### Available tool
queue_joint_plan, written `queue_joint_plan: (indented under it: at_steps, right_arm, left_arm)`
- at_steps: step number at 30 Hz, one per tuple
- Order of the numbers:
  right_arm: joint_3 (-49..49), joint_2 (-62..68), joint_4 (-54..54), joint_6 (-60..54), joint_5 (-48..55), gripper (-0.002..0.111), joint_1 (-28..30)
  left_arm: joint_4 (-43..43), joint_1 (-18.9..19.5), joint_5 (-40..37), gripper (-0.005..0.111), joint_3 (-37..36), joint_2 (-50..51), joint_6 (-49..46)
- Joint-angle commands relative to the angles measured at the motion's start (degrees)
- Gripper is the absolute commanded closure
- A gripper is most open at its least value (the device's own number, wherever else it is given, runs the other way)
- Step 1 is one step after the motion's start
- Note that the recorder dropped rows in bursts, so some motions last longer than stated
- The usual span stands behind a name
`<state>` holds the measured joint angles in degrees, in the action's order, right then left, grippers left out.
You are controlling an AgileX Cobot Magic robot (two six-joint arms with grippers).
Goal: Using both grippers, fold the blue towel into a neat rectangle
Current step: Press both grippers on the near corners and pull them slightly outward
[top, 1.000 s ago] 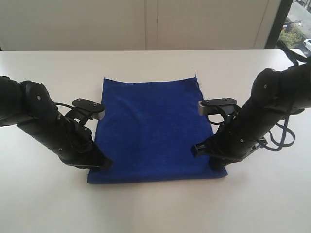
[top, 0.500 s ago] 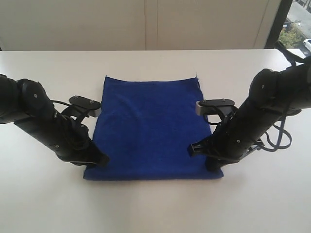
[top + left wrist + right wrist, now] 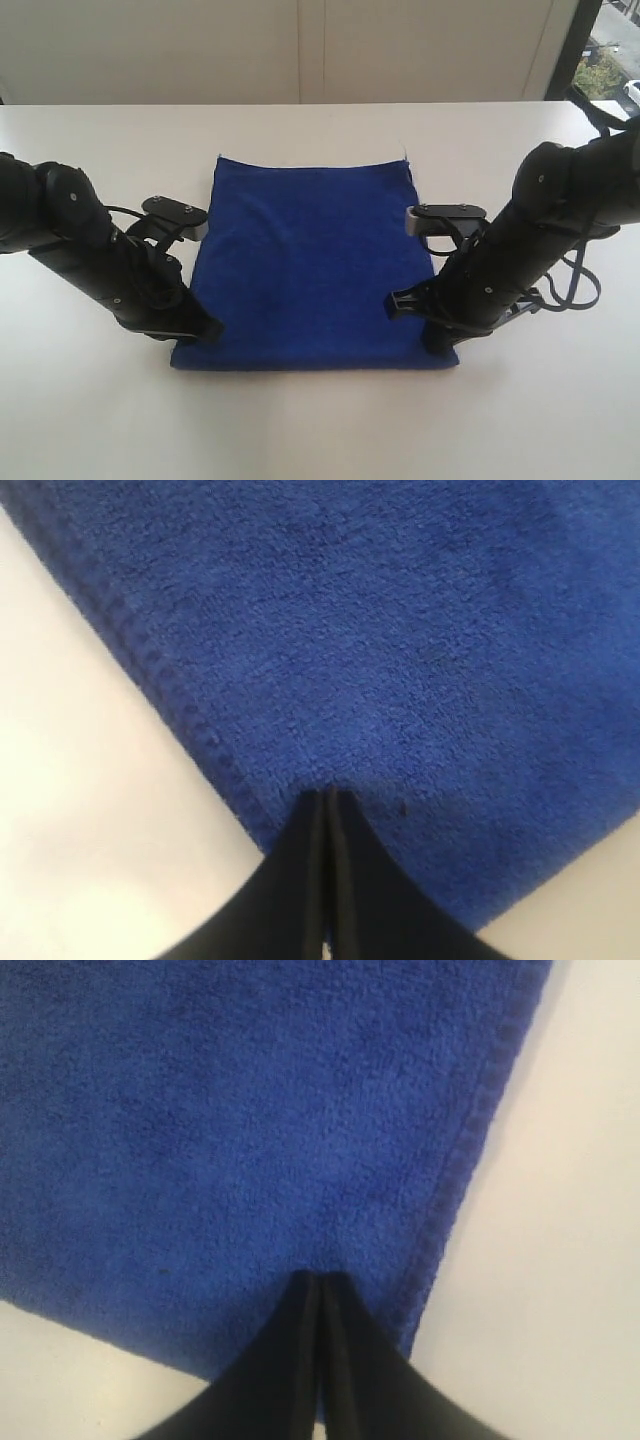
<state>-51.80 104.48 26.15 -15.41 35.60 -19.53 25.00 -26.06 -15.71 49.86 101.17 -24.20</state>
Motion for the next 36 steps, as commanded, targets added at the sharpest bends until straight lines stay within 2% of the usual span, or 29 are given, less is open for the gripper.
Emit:
queue_joint_plan:
  at_steps: [1,24,36]
  right_arm:
    - [0.54,1.17,-0.50,0.70,-2.51,0.108,-0.44]
    - [0.54,1.17,-1.72,-0.11,-5.89,0.108,-0.44]
    - [0.54,1.17,-3.33,1.81,-3.50,0.108,-0.44]
  left_arm:
    - [-3.37,0.69,-3.60,0.107,-1.22,2.16,0.44]
    - [-3.37,0.69,-8.25,0.107,-1.22,2.16,4.57]
    - [-3.25,0.69,-6.83,0.107,-1.22,2.16,5.99]
